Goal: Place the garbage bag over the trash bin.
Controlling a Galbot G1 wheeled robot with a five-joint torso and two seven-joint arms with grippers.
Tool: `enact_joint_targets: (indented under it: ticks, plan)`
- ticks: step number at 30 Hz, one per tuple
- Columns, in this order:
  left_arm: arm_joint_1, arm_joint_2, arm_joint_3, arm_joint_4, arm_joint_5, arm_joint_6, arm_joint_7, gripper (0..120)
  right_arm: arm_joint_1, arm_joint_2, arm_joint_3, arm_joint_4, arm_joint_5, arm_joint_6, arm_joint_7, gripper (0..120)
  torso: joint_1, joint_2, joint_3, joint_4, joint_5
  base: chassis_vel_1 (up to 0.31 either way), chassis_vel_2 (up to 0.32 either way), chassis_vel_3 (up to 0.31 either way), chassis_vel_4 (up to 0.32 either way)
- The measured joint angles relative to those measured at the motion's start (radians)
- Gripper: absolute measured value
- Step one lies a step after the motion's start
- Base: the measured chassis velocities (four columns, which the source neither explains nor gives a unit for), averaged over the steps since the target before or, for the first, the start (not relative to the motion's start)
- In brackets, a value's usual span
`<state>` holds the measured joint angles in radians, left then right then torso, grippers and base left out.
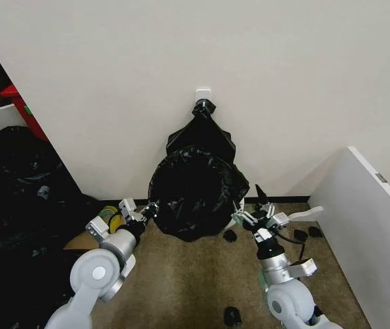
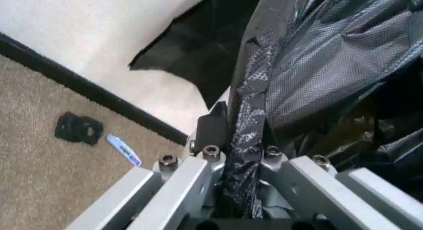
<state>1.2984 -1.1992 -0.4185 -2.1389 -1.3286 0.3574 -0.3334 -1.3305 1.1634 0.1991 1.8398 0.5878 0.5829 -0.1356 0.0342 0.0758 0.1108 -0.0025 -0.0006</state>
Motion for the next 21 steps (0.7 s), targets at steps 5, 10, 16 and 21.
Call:
enact_joint_targets:
  ticks: [5, 10, 16, 21]
  plan:
    - [-0.002, 0.003, -0.019, -0.028, -0.034, 0.014, -0.019, 0, 0.022, 0.007, 0.032, -0.106, -0.067, 0.058, -0.051, 100, 0.0, 0.0, 0.0, 0.0, 0.0002, 0.0, 0.0, 0.0, 0.0]
    - [-0.002, 0.004, -0.025, -0.041, -0.045, 0.019, -0.03, 0, 0.037, 0.008, 0.054, -0.147, -0.071, 0.076, -0.062, 100, 0.0, 0.0, 0.0, 0.0, 0.0, 0.0, 0.0, 0.0, 0.0]
    - [0.0, 0.001, -0.016, -0.047, -0.028, 0.018, -0.028, 0, 0.043, 0.003, 0.059, -0.116, 0.068, 0.058, -0.059, 100, 0.0, 0.0, 0.0, 0.0, 0.0, 0.0, 0.0, 0.0, 0.0]
    - [0.001, -0.002, -0.001, -0.046, 0.007, 0.003, -0.019, 0, 0.02, -0.008, 0.052, -0.014, 0.344, 0.015, -0.053, 100, 0.0, 0.0, 0.0, -0.0001, 0.0, 0.0, 0.0, 0.0, 0.0]
